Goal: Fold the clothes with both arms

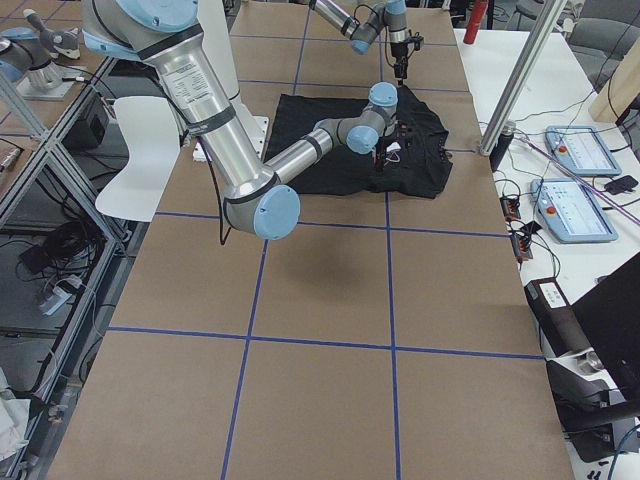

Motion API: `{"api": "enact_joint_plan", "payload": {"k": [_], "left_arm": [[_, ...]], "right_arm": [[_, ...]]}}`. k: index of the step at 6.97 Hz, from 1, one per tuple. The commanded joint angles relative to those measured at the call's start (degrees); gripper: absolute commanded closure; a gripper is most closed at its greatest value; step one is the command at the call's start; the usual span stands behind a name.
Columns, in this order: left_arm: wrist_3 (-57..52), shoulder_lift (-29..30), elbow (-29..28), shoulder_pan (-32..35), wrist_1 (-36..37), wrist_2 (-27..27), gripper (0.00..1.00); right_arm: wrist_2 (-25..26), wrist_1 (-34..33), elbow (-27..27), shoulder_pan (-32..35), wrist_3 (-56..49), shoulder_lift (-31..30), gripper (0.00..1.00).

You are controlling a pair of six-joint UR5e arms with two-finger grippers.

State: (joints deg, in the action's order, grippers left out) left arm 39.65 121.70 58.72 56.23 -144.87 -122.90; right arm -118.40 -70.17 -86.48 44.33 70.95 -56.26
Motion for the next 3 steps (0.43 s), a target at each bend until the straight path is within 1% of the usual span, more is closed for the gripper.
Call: {"api": "enact_joint_plan", "payload": {"k": [1, 2, 3], "left_arm": [[0.25, 0.38, -0.36, -0.06, -0.06, 0.12, 0.28], [0.17, 0.38, -0.53, -0.06, -0.06, 0.12, 0.37], [0.25, 0.46, -1.06, -0.06, -0.14, 0.12, 0.39]], "right_arm": [[0.18, 0.12, 0.17, -0.21, 0.07, -0.08, 0.0], [0.18, 0.12, 0.09, -0.3, 0.07, 0.01, 0.0], [0.27, 0.12, 0.17, -0.56, 0.16, 0.01, 0.0]]}}
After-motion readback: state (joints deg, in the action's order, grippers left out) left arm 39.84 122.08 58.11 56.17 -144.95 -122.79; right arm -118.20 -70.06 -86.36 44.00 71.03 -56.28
